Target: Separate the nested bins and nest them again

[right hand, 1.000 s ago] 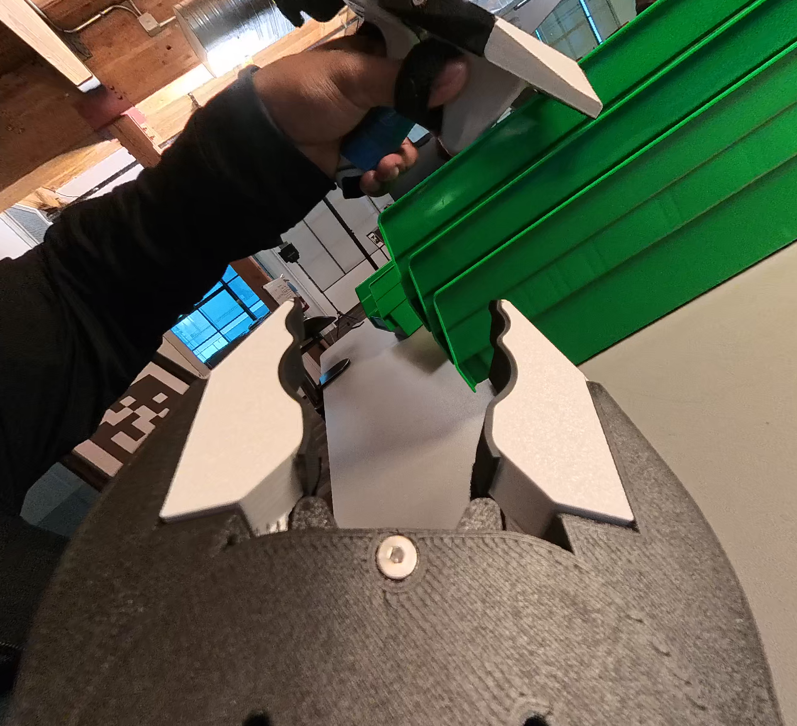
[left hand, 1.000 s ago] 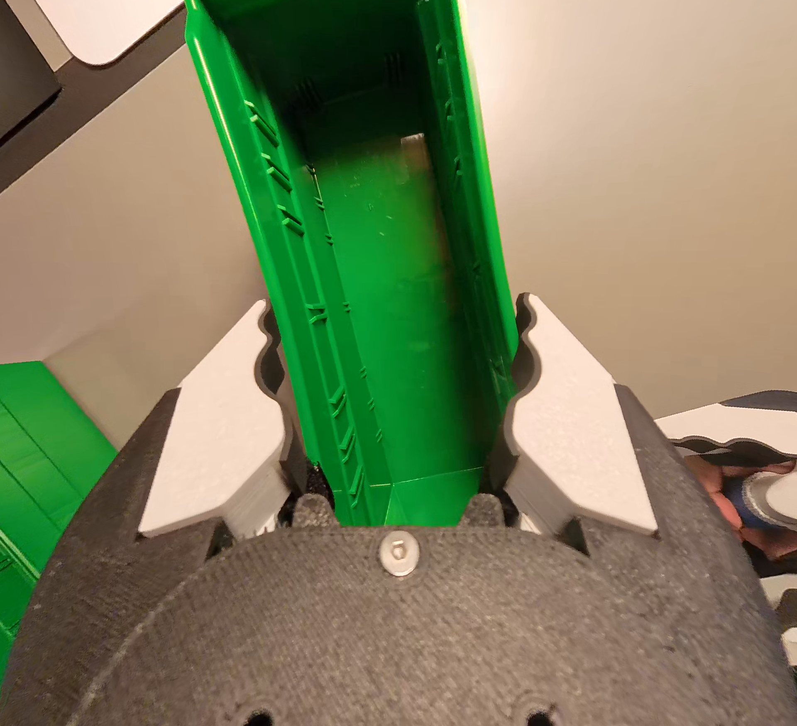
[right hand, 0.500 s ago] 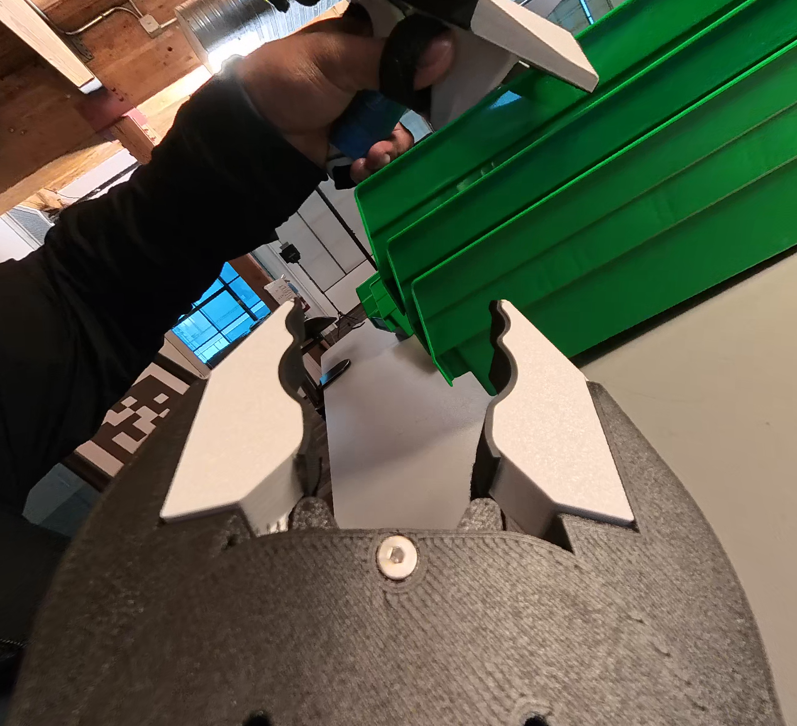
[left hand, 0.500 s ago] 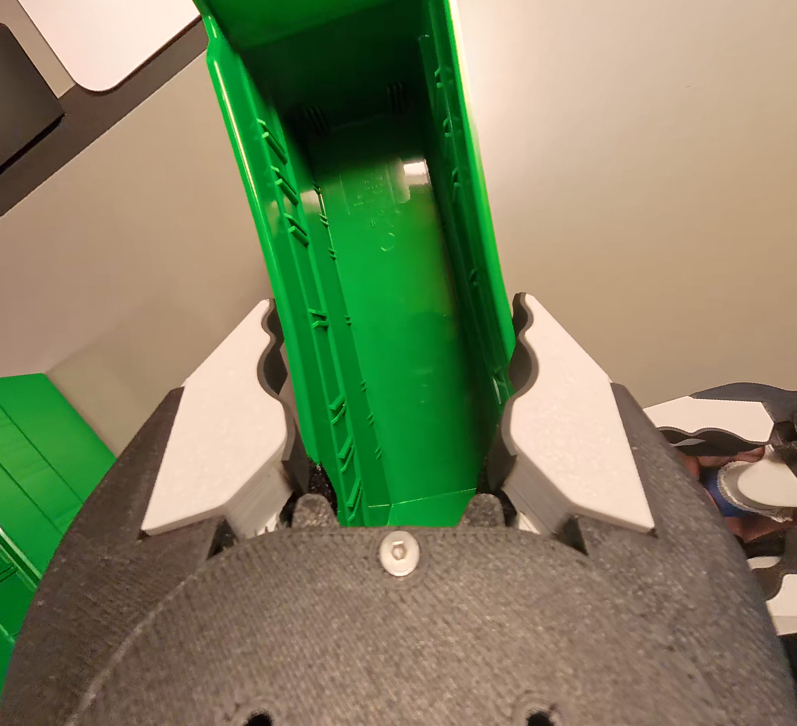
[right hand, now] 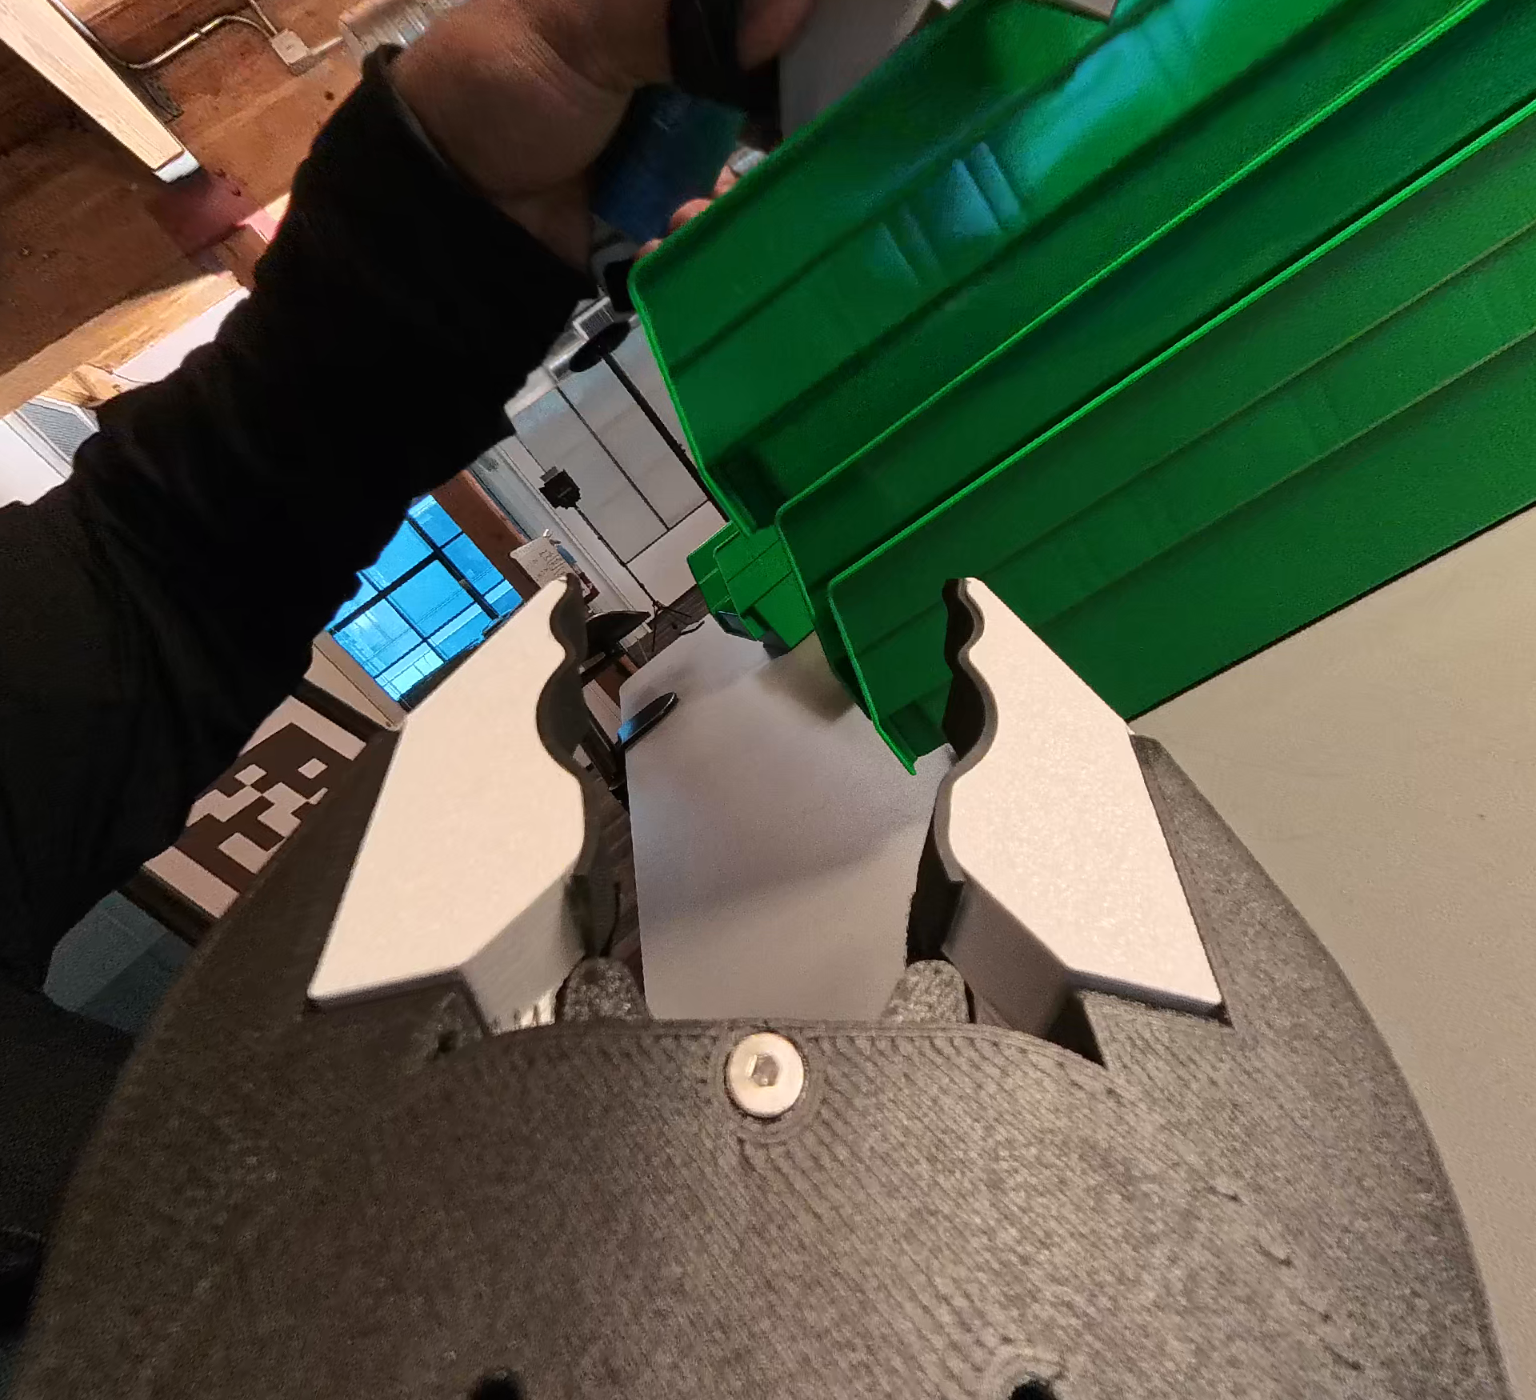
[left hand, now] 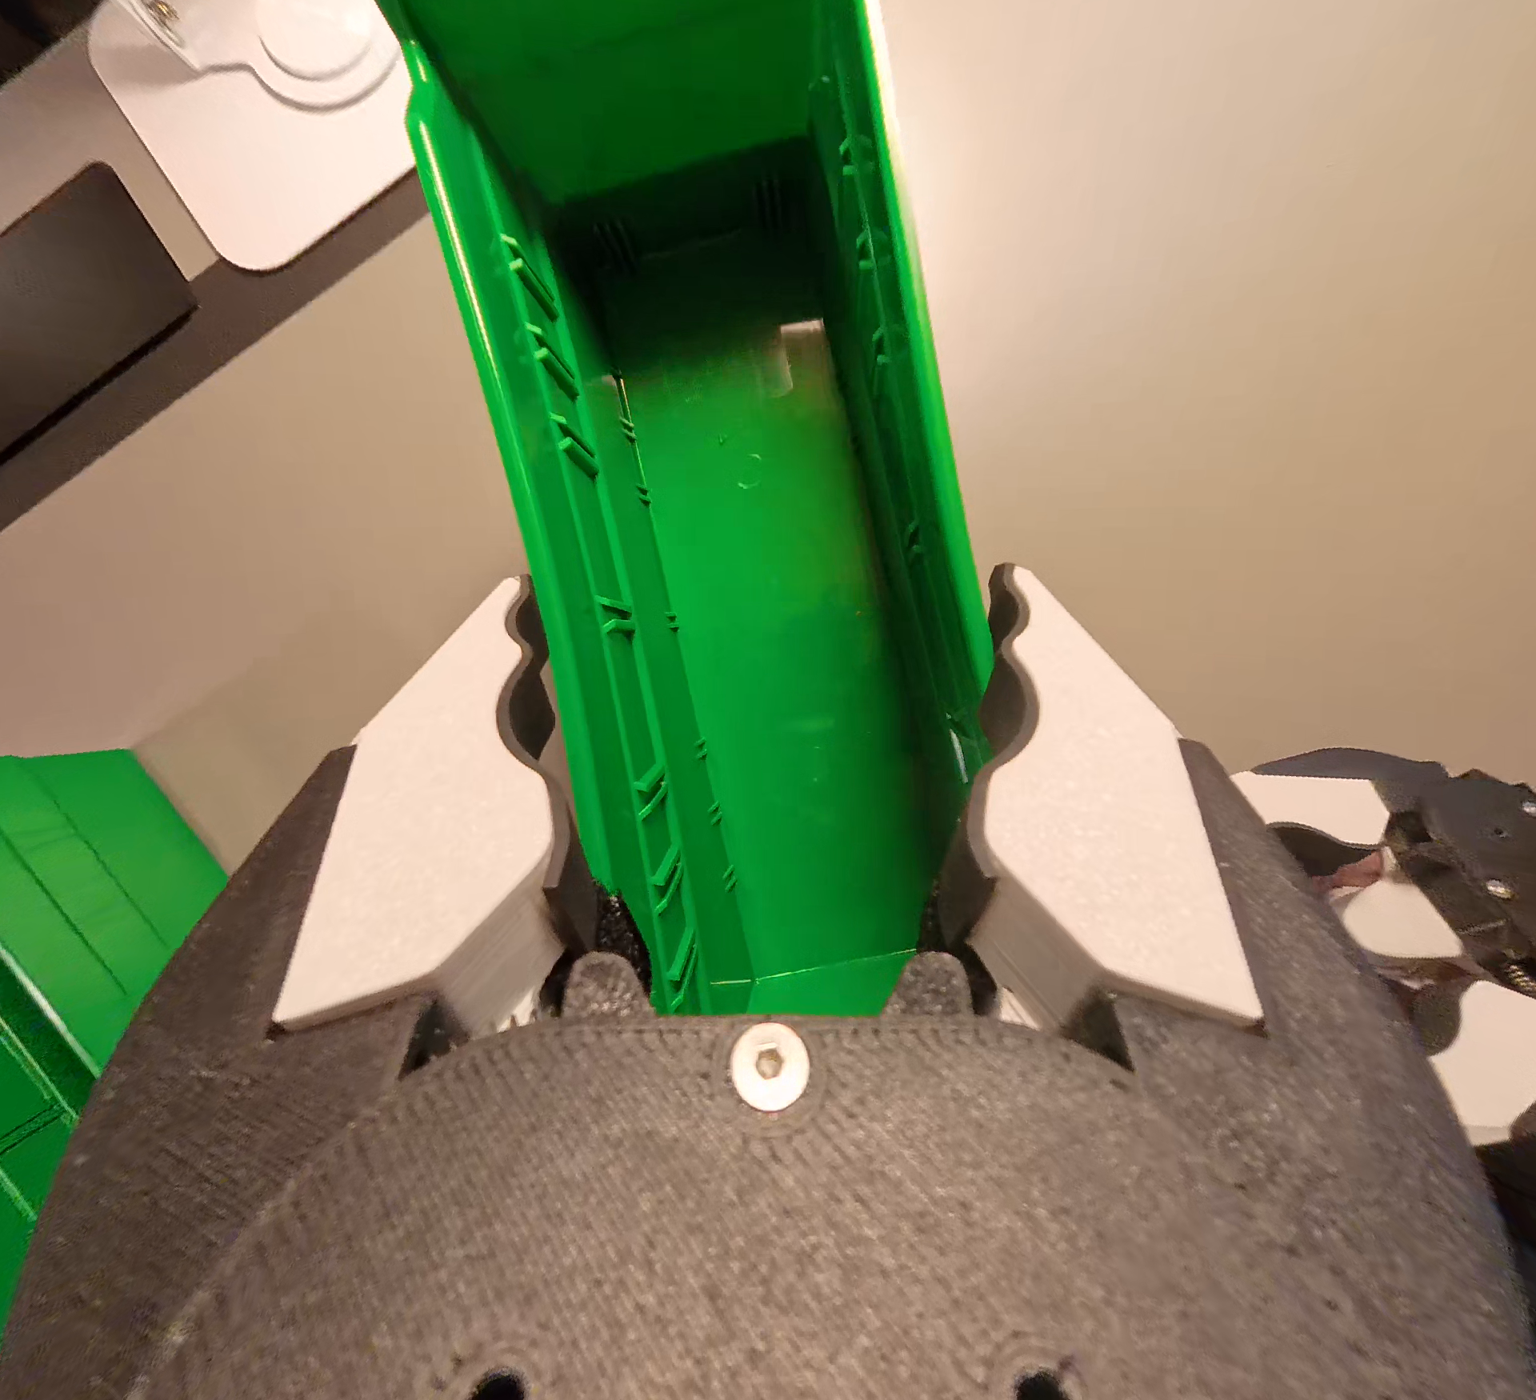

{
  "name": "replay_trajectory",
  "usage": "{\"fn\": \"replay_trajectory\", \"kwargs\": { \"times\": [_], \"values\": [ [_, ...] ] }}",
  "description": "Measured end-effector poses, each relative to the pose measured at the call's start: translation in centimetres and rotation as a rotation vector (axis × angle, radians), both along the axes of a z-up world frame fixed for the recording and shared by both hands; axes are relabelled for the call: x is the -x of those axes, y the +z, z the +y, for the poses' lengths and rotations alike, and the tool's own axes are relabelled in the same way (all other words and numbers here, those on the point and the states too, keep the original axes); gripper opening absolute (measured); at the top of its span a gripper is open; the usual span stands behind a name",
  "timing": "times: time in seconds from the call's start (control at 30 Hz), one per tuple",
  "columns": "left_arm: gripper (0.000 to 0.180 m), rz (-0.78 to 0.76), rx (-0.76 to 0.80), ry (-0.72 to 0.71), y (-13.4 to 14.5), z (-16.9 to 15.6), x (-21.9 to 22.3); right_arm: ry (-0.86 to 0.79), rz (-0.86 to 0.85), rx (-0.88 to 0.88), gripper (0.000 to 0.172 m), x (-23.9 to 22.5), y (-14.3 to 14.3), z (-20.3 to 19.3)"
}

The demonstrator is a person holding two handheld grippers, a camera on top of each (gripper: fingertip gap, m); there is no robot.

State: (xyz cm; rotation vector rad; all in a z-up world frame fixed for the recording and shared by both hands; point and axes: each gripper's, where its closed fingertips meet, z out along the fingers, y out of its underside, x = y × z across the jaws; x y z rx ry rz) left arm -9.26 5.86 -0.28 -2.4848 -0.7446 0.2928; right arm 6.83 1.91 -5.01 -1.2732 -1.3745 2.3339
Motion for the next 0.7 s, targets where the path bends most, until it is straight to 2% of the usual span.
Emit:
{"fn": "replay_trajectory", "kwargs": {
  "times": [0.1,0.23,0.37,0.43,0.53,0.7],
  "values": [
    [0.106,0.006,-0.039,0.006,1.7,-0.1,0.0,0.000,0.001,0.000,0.087,0.0,0.0,0.0],
    [0.106,0.006,-0.138,0.028,5.6,-1.0,0.4,0.002,0.005,0.008,0.087,-0.1,0.1,0.1],
    [0.105,0.031,-0.239,0.079,10.1,-3.3,1.7,0.004,0.006,0.011,0.087,-0.1,0.1,0.1],
    [0.105,0.055,-0.261,0.119,11.3,-5.2,2.7,0.005,0.006,0.013,0.087,-0.1,0.1,0.1],
    [0.106,0.070,-0.249,0.198,10.5,-8.6,4.7,0.006,0.004,0.012,0.087,-0.1,0.1,0.0],
    [0.107,-0.002,-0.214,0.317,5.1,-13.7,7.7,0.002,0.006,0.007,0.087,-0.1,0.1,0.0]
  ]
}}
